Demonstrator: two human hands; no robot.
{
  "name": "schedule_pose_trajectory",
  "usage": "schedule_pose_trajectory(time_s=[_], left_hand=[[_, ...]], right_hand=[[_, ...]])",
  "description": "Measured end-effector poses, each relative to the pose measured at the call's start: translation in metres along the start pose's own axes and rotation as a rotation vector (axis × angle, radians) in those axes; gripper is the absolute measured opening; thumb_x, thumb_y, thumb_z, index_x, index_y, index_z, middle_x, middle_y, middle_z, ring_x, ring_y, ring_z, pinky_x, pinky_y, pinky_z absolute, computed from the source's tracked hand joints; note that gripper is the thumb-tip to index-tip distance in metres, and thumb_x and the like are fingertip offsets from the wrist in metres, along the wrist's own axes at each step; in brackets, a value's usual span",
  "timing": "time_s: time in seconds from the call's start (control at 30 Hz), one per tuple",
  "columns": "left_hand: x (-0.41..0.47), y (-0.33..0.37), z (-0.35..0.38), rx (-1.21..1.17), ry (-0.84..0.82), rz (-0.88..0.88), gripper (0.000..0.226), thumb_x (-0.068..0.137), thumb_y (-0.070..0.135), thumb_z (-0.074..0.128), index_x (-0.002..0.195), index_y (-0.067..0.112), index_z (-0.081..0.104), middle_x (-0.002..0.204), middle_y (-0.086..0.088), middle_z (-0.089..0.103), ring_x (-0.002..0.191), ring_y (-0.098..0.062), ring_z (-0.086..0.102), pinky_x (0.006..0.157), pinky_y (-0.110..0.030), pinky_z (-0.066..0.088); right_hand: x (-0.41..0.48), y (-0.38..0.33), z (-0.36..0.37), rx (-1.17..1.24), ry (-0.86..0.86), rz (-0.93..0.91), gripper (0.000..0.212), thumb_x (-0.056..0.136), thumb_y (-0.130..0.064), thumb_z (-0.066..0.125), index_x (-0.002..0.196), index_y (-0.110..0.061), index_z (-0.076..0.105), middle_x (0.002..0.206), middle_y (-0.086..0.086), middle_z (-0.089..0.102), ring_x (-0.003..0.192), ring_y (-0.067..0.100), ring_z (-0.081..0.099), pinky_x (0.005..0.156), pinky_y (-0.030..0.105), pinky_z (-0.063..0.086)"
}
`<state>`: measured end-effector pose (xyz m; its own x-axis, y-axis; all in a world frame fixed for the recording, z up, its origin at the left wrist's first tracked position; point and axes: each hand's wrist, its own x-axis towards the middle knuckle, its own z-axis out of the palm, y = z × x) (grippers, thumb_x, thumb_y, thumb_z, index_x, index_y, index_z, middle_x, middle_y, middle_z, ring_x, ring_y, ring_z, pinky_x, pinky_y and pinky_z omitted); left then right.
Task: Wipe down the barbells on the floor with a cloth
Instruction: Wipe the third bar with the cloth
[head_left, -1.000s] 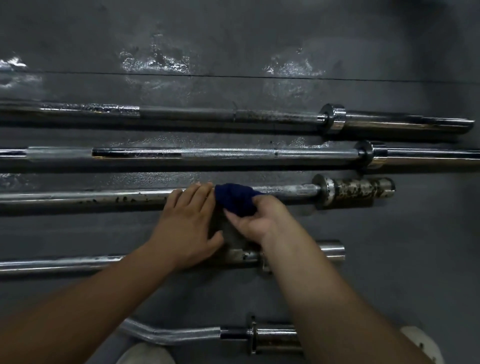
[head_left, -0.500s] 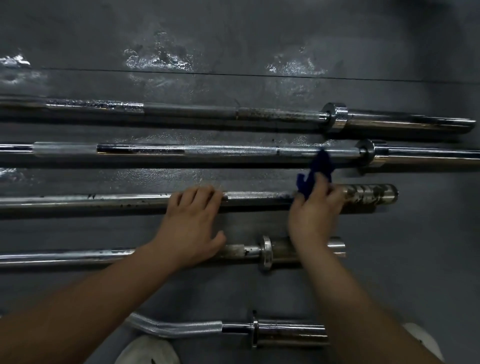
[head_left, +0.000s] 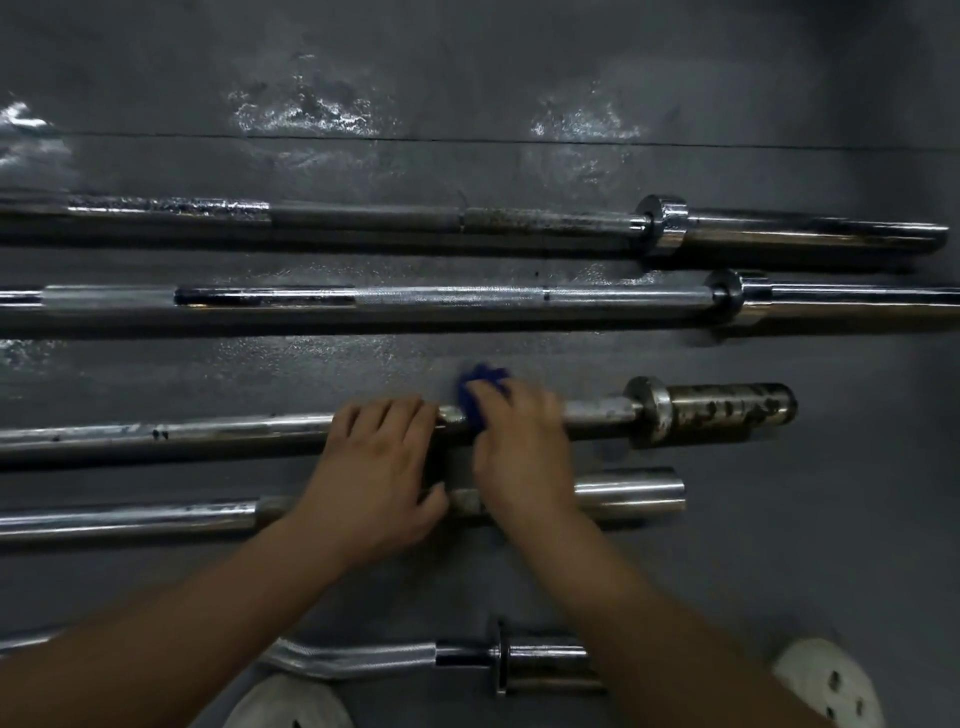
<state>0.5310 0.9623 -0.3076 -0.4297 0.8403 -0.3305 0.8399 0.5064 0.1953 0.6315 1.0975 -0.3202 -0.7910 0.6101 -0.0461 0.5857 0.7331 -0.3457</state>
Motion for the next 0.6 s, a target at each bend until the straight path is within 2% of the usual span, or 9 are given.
schedule_pose_trajectory(time_s=[0.03, 0.07, 0.2, 0.23, 0.3, 0.37, 0.43, 0.53, 0.6], left_hand=[[0.001, -0.001, -0.001, 0.002, 0.003, -0.004, 0.076, 0.07, 0.056, 0.046, 0.131, 0.011, 0.056, 0.129, -0.009, 0.059, 0.113, -0.031, 0.056, 0.096, -0.047, 0.043], [0.002, -0.004, -0.001, 0.005, 0.008, 0.0, 0.075, 0.07, 0.055, 0.045, 0.131, 0.012, 0.056, 0.127, -0.008, 0.06, 0.111, -0.03, 0.057, 0.094, -0.046, 0.044], [0.0, -0.012, 0.002, 0.015, 0.033, 0.036, 0.073, 0.072, 0.054, 0.044, 0.132, 0.014, 0.056, 0.128, -0.007, 0.057, 0.113, -0.03, 0.056, 0.095, -0.046, 0.044], [0.0, -0.011, 0.003, 0.012, 0.034, 0.037, 0.073, 0.073, 0.054, 0.044, 0.132, 0.014, 0.055, 0.129, -0.008, 0.056, 0.114, -0.031, 0.055, 0.096, -0.046, 0.043], [0.001, -0.01, 0.003, 0.011, 0.026, 0.03, 0.073, 0.073, 0.053, 0.044, 0.133, 0.013, 0.055, 0.131, -0.011, 0.056, 0.116, -0.032, 0.054, 0.098, -0.047, 0.043], [-0.001, -0.01, 0.003, 0.019, 0.019, 0.028, 0.075, 0.073, 0.052, 0.043, 0.135, 0.011, 0.055, 0.131, -0.013, 0.058, 0.115, -0.033, 0.056, 0.099, -0.047, 0.044], [-0.003, -0.01, 0.006, 0.025, 0.019, 0.034, 0.078, 0.073, 0.051, 0.043, 0.138, 0.009, 0.052, 0.132, -0.013, 0.058, 0.115, -0.033, 0.056, 0.101, -0.047, 0.042], [-0.004, -0.009, 0.007, 0.031, 0.026, 0.038, 0.079, 0.075, 0.053, 0.044, 0.141, 0.009, 0.049, 0.135, -0.013, 0.055, 0.119, -0.033, 0.053, 0.105, -0.047, 0.039], [-0.006, -0.006, 0.005, 0.031, 0.026, 0.046, 0.079, 0.077, 0.054, 0.043, 0.141, 0.008, 0.048, 0.136, -0.014, 0.055, 0.121, -0.034, 0.052, 0.107, -0.047, 0.038]], right_hand=[[0.001, -0.002, 0.0, 0.047, -0.049, -0.067, 0.055, 0.073, -0.007, 0.058, 0.128, -0.015, 0.059, 0.117, 0.013, 0.061, 0.1, 0.033, 0.052, 0.086, 0.04, 0.047], [0.006, 0.007, -0.006, 0.095, -0.057, -0.051, 0.056, 0.075, -0.006, 0.057, 0.13, -0.014, 0.057, 0.117, 0.013, 0.061, 0.102, 0.033, 0.052, 0.089, 0.04, 0.046], [0.011, 0.07, -0.021, -0.05, 0.151, 0.305, 0.037, 0.076, -0.009, 0.051, 0.109, -0.008, 0.069, 0.109, 0.017, 0.061, 0.097, 0.039, 0.052, 0.083, 0.039, 0.04], [0.008, 0.063, -0.019, -0.067, 0.144, 0.304, 0.035, 0.075, -0.01, 0.051, 0.104, -0.008, 0.07, 0.108, 0.016, 0.062, 0.094, 0.038, 0.052, 0.081, 0.037, 0.039], [0.005, 0.029, -0.01, -0.005, 0.069, 0.185, 0.032, 0.073, -0.011, 0.051, 0.098, -0.01, 0.072, 0.101, 0.012, 0.064, 0.089, 0.035, 0.053, 0.079, 0.035, 0.04], [0.006, 0.006, -0.005, 0.048, -0.051, 0.024, 0.033, 0.076, -0.01, 0.053, 0.103, -0.014, 0.071, 0.103, 0.007, 0.063, 0.092, 0.03, 0.052, 0.079, 0.033, 0.041], [0.009, 0.007, -0.008, 0.079, -0.124, -0.045, 0.036, 0.081, -0.009, 0.054, 0.114, -0.016, 0.068, 0.109, 0.005, 0.061, 0.099, 0.026, 0.05, 0.082, 0.034, 0.043], [0.003, 0.018, -0.012, 0.105, -0.05, 0.109, 0.039, 0.084, -0.005, 0.055, 0.119, -0.015, 0.066, 0.117, 0.006, 0.059, 0.105, 0.028, 0.05, 0.085, 0.033, 0.044], [0.002, 0.006, -0.014, 0.171, -0.073, 0.173, 0.036, 0.084, -0.004, 0.055, 0.116, -0.015, 0.068, 0.117, 0.007, 0.059, 0.104, 0.029, 0.051, 0.085, 0.03, 0.04]])
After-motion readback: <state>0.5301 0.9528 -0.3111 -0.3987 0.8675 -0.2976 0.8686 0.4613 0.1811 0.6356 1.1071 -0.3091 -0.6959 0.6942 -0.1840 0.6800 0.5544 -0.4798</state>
